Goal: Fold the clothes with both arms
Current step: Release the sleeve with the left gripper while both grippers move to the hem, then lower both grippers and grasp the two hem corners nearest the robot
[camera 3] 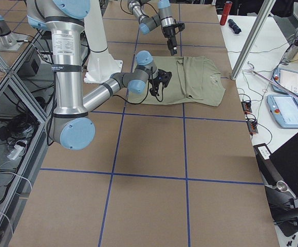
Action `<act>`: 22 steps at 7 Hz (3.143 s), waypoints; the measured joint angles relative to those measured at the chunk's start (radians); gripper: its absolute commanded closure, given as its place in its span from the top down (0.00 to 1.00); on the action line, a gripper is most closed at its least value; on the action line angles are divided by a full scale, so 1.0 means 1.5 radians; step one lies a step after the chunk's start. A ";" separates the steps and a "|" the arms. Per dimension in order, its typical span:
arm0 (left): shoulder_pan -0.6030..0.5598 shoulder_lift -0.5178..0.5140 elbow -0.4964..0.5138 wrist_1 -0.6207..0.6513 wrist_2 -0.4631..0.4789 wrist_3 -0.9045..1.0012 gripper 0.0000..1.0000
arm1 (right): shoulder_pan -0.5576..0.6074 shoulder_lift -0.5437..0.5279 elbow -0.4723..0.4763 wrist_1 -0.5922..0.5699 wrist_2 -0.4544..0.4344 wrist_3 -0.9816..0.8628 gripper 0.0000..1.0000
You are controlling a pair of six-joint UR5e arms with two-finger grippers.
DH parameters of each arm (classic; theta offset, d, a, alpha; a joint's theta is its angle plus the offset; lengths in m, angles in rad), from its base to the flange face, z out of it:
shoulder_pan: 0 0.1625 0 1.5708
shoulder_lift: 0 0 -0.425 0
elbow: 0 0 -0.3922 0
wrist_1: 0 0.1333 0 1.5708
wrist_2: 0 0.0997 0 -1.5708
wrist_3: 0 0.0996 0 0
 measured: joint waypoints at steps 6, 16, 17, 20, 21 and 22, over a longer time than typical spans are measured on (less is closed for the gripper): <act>-0.003 0.180 -0.172 0.030 -0.013 0.015 0.87 | -0.347 -0.056 0.026 -0.097 -0.356 0.289 0.92; -0.001 0.179 -0.168 0.028 -0.013 0.007 0.87 | -0.371 -0.097 0.020 -0.098 -0.328 0.329 0.00; -0.001 0.178 -0.170 0.030 -0.012 -0.005 0.87 | -0.371 -0.104 0.028 -0.098 -0.327 0.329 0.00; 0.068 0.219 -0.212 0.060 0.068 -0.129 0.85 | -0.369 -0.138 0.090 -0.097 -0.313 0.328 0.00; 0.114 0.249 -0.241 0.104 0.113 -0.144 0.82 | -0.369 -0.144 0.102 -0.097 -0.307 0.328 0.00; 0.159 0.278 -0.270 0.163 0.139 -0.151 0.77 | -0.368 -0.147 0.107 -0.097 -0.304 0.328 0.00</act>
